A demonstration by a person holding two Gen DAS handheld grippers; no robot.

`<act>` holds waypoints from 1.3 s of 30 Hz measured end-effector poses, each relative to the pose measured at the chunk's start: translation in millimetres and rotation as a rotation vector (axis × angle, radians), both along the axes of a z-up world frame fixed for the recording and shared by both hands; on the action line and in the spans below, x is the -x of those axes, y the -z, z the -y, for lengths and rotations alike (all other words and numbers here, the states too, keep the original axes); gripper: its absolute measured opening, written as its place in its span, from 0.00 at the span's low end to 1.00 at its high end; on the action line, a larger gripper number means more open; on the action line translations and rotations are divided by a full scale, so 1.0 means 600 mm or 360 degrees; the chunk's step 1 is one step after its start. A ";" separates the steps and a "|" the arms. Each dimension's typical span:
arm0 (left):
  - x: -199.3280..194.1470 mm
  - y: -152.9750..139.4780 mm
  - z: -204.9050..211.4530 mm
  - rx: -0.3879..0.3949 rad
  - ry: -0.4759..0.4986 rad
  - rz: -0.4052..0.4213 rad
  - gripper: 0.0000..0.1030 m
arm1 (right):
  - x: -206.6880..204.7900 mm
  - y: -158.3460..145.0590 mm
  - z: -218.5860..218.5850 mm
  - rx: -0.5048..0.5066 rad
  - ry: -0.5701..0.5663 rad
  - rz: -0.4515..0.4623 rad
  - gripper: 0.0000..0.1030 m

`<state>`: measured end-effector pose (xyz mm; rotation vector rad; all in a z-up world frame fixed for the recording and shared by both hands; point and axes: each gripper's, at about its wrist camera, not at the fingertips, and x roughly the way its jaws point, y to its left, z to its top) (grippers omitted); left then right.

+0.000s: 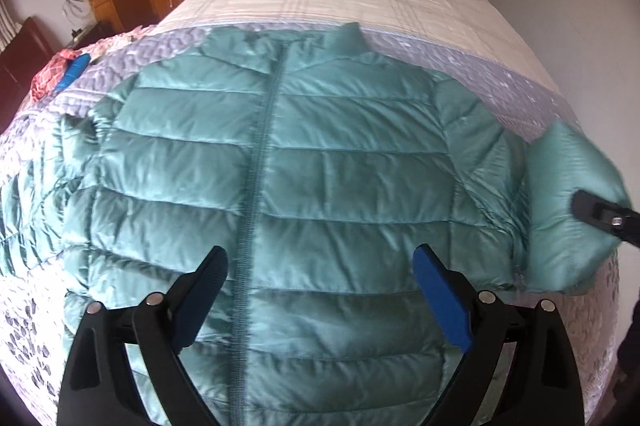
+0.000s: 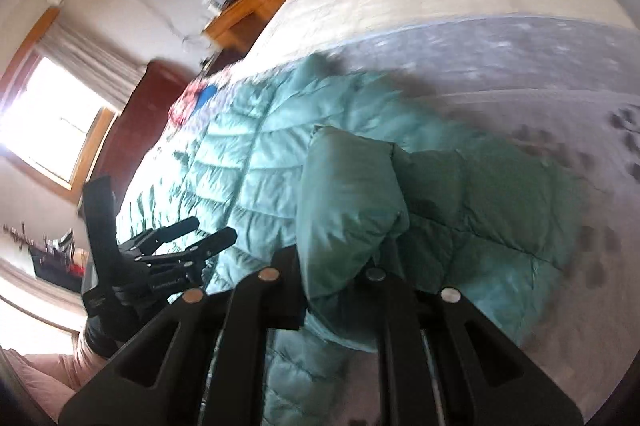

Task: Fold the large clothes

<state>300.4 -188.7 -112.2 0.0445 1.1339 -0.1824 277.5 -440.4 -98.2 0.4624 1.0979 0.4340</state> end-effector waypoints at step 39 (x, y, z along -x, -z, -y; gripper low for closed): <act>-0.030 0.005 0.018 0.0576 0.0124 -0.0121 0.04 | 0.081 0.027 0.186 -0.0074 0.0521 -0.0054 0.43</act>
